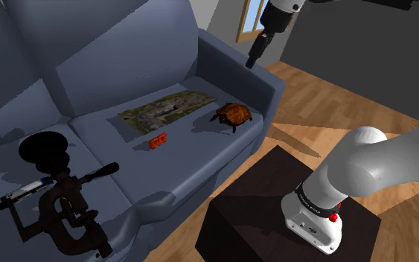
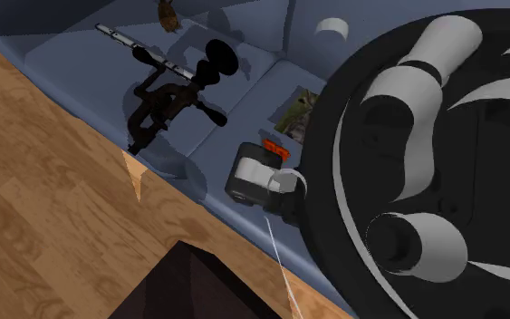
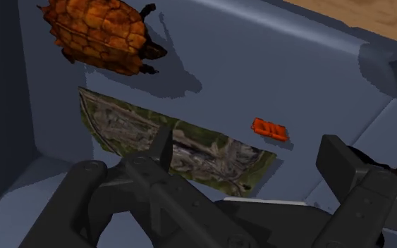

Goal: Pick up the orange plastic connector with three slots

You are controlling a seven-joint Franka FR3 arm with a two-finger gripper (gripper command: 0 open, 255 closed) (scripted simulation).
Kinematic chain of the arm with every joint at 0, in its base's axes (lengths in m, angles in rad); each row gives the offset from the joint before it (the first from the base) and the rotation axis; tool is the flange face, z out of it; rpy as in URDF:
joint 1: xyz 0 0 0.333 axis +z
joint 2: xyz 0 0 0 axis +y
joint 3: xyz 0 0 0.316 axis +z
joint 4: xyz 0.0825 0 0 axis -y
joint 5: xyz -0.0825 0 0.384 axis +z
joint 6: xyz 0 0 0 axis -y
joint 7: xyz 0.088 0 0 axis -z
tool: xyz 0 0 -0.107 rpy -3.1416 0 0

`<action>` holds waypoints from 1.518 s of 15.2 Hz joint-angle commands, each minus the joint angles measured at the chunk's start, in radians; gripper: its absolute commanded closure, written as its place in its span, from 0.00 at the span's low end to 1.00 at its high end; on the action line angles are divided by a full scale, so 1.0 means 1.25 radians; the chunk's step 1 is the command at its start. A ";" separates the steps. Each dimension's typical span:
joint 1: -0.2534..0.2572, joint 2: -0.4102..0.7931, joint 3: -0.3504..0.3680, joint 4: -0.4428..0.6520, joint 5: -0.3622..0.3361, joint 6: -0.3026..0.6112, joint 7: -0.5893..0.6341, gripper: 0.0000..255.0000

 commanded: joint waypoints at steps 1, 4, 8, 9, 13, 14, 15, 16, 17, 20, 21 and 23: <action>0.012 0.054 -0.021 0.000 -0.001 0.049 -0.054 0.00; 0.033 0.130 -0.044 0.001 0.006 0.114 -0.127 0.00; 0.061 0.239 -0.071 0.018 0.022 0.190 -0.226 0.00; 0.068 0.267 -0.077 0.025 0.027 0.207 -0.252 0.00; 0.093 0.383 -0.093 0.061 0.056 0.268 -0.355 0.00; 0.098 0.413 -0.096 0.072 0.065 0.281 -0.382 0.00; 0.103 0.442 -0.097 0.084 0.073 0.293 -0.408 0.00; 0.108 0.472 -0.098 0.097 0.083 0.304 -0.434 0.00; 0.112 0.501 -0.098 0.111 0.092 0.315 -0.460 0.00; 0.120 0.590 -0.092 0.156 0.118 0.340 -0.535 0.00; 0.121 0.619 -0.089 0.173 0.126 0.347 -0.559 0.00; 0.123 0.677 -0.080 0.208 0.141 0.359 -0.606 0.00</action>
